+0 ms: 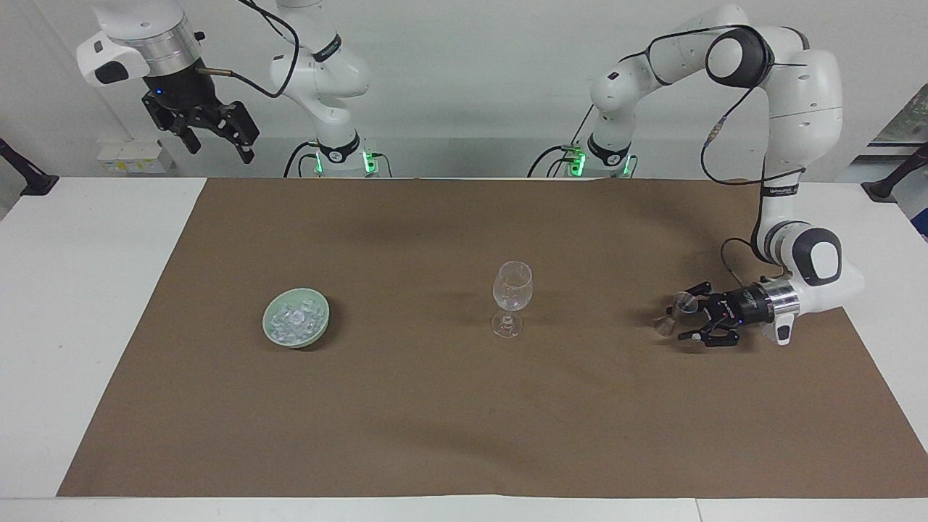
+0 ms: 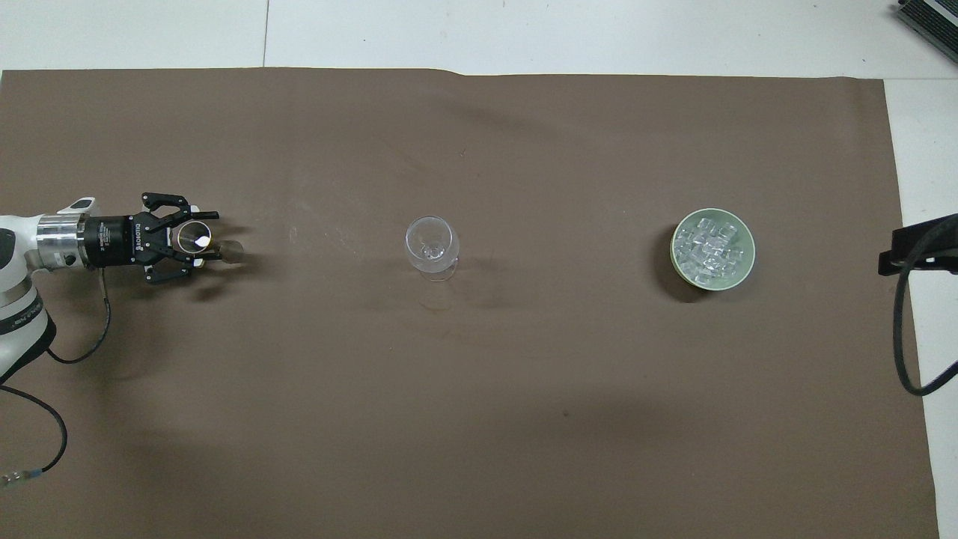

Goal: Pour wine and add ice with both arms
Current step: 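Close the left gripper around the small silver cup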

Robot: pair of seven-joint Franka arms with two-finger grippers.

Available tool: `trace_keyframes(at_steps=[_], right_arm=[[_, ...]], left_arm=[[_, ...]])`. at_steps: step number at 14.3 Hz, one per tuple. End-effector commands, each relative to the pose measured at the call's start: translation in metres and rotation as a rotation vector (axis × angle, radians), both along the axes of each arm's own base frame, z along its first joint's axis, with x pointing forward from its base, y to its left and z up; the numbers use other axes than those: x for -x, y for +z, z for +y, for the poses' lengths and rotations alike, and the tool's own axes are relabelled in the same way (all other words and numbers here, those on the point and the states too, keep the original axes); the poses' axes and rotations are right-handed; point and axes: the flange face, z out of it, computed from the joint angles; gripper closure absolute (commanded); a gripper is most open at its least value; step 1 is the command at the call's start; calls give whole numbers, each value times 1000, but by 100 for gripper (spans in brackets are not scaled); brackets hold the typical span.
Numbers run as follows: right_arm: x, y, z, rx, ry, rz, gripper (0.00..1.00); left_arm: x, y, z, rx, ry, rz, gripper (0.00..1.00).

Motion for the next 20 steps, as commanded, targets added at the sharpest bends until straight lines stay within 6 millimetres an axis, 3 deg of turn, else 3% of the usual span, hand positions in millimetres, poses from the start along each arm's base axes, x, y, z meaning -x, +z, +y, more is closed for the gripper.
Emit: trace_keyframes(at_steps=[1, 4, 9, 12, 20], right_arm=[[5, 2, -1, -9, 20, 1, 0], [5, 2, -1, -9, 20, 1, 0], [5, 3, -1, -9, 20, -1, 0], [5, 3, -1, -9, 20, -1, 0], [5, 3, -1, -9, 20, -1, 0]], left_arm=[[6, 5, 0, 3, 19, -9, 43], [5, 6, 1, 2, 22, -12, 58], [5, 6, 5, 3, 26, -12, 75], [6, 6, 6, 4, 27, -11, 100], [4, 14, 6, 38, 11, -11, 100]])
